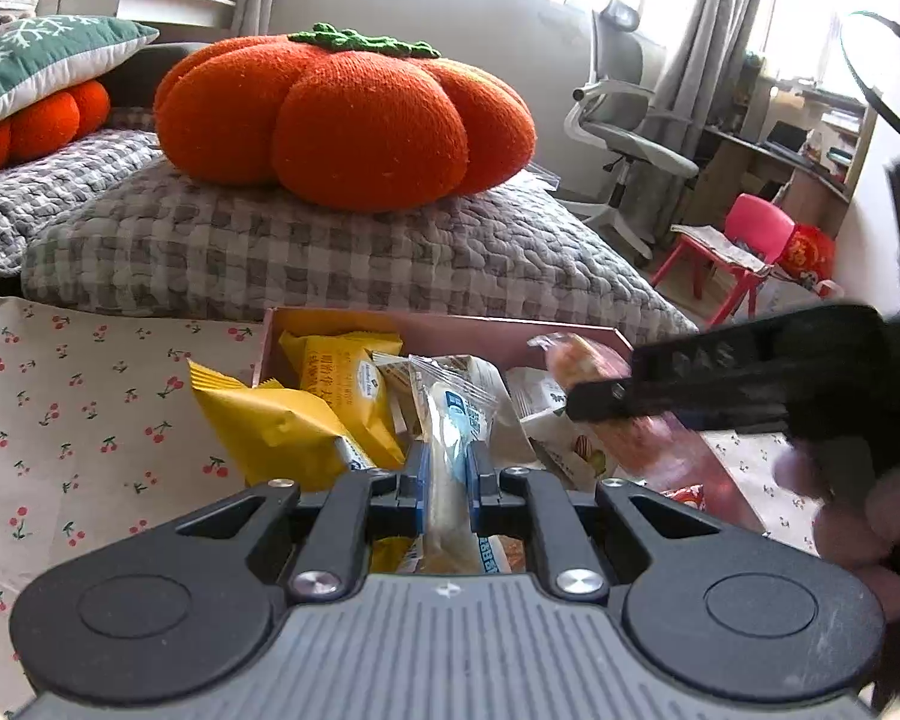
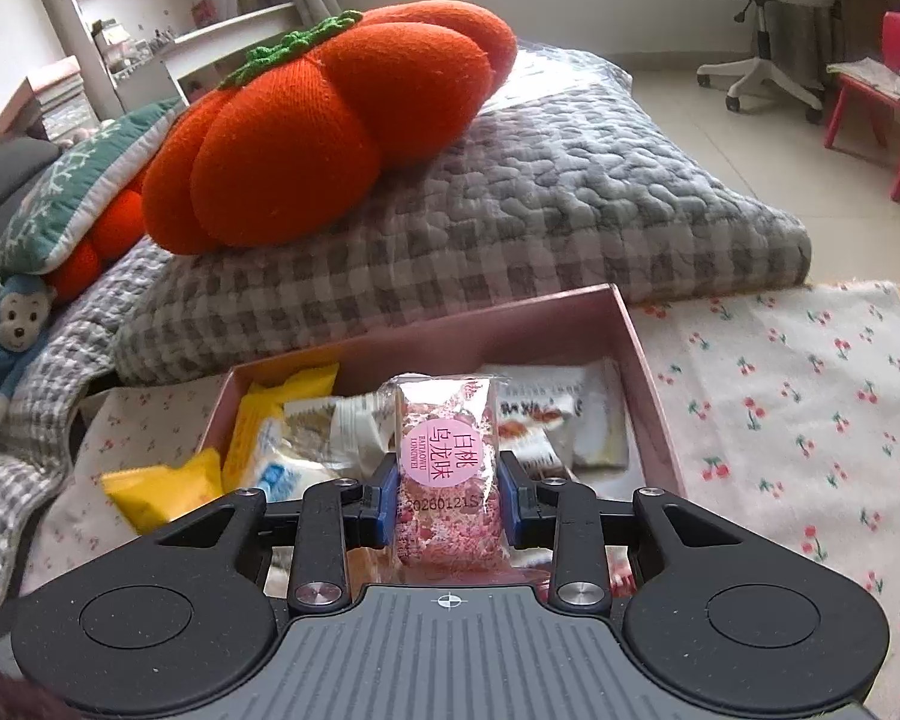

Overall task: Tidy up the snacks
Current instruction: 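Carry milk-bread packet in left tool while right tool carries pink bar over box, then open both tools to drop the packet and pink bar into the box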

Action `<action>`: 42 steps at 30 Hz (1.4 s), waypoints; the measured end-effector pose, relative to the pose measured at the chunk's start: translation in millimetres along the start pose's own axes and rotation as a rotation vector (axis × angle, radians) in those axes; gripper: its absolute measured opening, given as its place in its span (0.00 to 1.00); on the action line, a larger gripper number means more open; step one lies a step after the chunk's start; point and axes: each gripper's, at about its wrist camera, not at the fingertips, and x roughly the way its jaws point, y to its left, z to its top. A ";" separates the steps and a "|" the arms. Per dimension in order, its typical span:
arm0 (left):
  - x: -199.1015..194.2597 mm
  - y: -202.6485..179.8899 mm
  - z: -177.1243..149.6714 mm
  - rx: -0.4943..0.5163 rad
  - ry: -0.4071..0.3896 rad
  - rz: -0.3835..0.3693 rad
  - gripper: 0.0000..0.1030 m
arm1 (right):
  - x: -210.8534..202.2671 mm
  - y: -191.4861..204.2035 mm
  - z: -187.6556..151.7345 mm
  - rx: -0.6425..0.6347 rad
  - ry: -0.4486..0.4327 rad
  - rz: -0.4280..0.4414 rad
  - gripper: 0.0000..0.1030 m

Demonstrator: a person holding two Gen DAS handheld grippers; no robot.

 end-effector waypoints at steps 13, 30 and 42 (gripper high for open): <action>5.1 1.6 0.1 0.008 0.036 0.006 0.12 | 15.4 13.2 13.0 -0.012 -0.022 -0.026 0.33; -13.0 -14.9 -1.4 0.089 0.035 -0.002 0.64 | -23.1 -0.4 8.6 -0.006 -0.050 -0.043 0.75; -38.6 -20.3 -6.4 0.135 0.057 0.048 0.92 | -70.1 -21.3 -10.1 -0.038 -0.055 -0.032 0.86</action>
